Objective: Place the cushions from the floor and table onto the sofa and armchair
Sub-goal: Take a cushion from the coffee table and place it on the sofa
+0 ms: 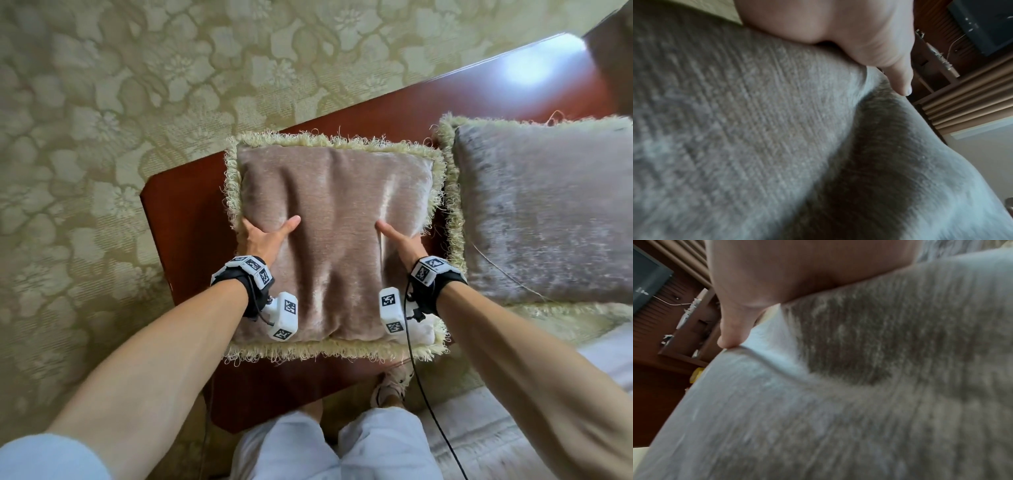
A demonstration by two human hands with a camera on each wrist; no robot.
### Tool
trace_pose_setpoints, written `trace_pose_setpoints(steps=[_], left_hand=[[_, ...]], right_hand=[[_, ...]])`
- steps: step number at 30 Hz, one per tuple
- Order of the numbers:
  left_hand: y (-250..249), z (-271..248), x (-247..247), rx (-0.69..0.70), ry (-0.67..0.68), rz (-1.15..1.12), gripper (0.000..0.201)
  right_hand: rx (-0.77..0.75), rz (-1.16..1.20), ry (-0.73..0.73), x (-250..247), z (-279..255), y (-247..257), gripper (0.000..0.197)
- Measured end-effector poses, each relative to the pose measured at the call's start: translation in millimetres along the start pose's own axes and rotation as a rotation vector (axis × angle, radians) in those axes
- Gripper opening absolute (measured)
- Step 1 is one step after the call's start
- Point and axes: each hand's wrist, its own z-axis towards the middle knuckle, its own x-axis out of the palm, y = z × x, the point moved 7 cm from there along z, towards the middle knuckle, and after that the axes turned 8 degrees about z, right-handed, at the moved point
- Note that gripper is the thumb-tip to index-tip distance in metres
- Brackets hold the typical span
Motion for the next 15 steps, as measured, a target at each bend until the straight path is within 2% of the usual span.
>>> trace_pose_setpoints(steps=[4, 7, 9, 11, 15], left_hand=[[-25, -16, -6, 0.058, -0.015, 0.042, 0.134], [-50, -34, -2, 0.1, 0.026, -0.025, 0.132], [-70, -49, 1, 0.14, 0.045, -0.054, 0.129], [-92, -64, 5, 0.192, 0.051, -0.044, 0.131], [-131, -101, 22, 0.272, 0.05, 0.005, 0.134]], right_hand=[[0.003, -0.011, -0.056, -17, -18, 12, 0.134], [0.024, -0.02, -0.12, -36, -30, 24, 0.142], [0.026, -0.014, -0.148, -56, -22, 23, 0.155], [0.05, 0.05, -0.156, -75, -15, 24, 0.154], [-0.026, 0.135, -0.209, -114, -60, 64, 0.123]])
